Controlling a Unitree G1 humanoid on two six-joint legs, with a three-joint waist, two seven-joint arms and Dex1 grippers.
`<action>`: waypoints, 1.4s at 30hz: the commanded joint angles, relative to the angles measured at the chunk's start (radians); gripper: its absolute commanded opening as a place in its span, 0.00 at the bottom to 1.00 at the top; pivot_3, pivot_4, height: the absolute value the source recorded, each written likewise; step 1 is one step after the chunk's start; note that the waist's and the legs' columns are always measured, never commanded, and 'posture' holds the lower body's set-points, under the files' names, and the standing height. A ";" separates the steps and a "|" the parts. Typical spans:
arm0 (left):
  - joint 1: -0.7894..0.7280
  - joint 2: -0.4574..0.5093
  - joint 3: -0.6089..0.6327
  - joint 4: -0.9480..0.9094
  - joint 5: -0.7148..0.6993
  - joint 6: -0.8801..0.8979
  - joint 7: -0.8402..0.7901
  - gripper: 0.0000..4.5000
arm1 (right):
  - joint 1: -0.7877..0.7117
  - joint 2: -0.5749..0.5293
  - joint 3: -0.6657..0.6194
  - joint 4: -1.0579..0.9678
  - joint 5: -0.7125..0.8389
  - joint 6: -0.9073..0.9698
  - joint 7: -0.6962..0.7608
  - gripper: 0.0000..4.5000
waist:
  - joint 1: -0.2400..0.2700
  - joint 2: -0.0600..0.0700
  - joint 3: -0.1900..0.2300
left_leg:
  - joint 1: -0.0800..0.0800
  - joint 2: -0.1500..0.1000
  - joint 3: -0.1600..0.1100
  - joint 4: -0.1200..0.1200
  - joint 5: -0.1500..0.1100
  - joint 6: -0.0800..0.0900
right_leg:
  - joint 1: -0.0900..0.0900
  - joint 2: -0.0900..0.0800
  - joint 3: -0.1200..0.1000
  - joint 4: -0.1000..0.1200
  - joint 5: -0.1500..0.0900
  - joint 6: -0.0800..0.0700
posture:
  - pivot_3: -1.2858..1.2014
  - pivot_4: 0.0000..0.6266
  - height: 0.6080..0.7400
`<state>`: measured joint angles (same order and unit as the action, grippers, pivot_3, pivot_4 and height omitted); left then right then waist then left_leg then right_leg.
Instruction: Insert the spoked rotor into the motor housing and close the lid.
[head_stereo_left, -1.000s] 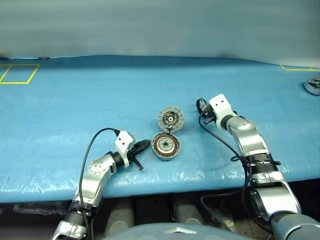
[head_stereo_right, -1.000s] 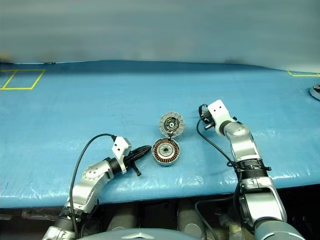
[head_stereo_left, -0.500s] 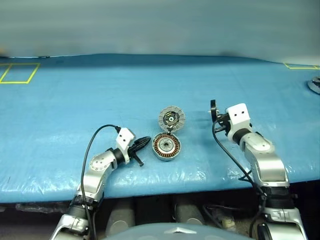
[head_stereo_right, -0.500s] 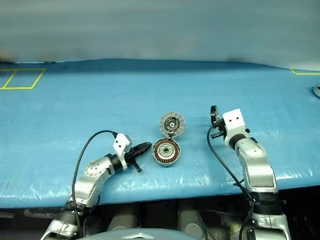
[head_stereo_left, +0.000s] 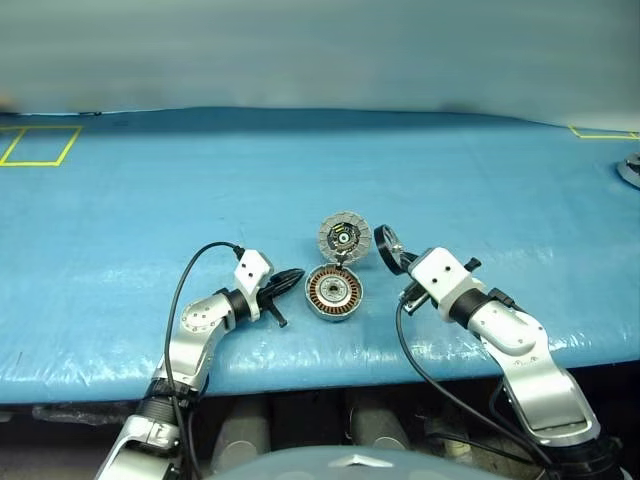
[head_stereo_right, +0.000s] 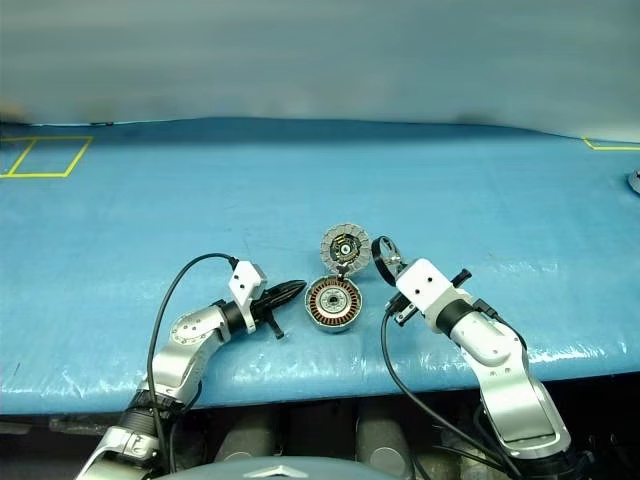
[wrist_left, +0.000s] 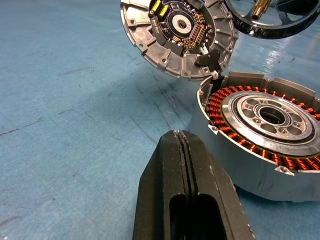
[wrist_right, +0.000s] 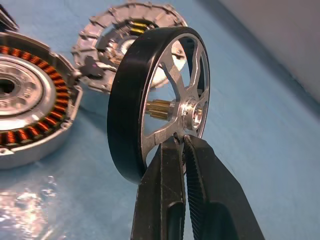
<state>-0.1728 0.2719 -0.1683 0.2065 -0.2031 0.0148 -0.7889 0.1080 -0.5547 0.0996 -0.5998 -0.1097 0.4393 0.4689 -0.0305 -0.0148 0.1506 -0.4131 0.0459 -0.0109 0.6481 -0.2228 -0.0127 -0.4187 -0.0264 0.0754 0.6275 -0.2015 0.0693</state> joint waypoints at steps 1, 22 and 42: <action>-0.027 -0.002 -0.009 0.000 -0.008 -0.005 -0.035 0.00 | 0.013 -0.022 -0.009 -0.108 0.000 0.017 0.025 0.03 | 0.003 0.000 0.000 | 0.000 0.000 0.000 0.000 0.000 0.000 | 0.000 0.000 0.000 0.000 0.000 0.000 | 0.52 0.24 1.00; -0.027 0.075 -0.018 -0.034 -0.002 -0.080 -0.202 0.00 | 0.000 -0.026 0.098 -0.094 -0.016 0.002 0.066 0.03 | 0.008 -0.001 0.000 | 0.000 0.000 0.000 0.001 0.000 0.000 | 0.000 0.000 0.000 0.000 0.000 0.000 | 0.52 0.24 1.00; 0.016 0.104 -0.045 -0.096 -0.019 -0.063 -0.244 0.00 | 0.014 -0.083 0.140 -0.056 -0.103 -0.057 0.088 0.03 | 0.010 -0.001 0.000 | 0.000 0.000 0.000 0.001 0.000 0.000 | -0.001 0.000 -0.001 0.001 0.000 0.000 | 0.52 0.24 1.00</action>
<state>-0.1518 0.3791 -0.2076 0.1407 -0.2155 -0.0448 -1.0313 0.1228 -0.6289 0.2388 -0.6434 -0.1960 0.3979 0.5523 -0.0205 -0.0158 0.1510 -0.4135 0.0464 -0.0107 0.6490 -0.2228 -0.0128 -0.4194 -0.0267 0.0748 0.6282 -0.2016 0.0691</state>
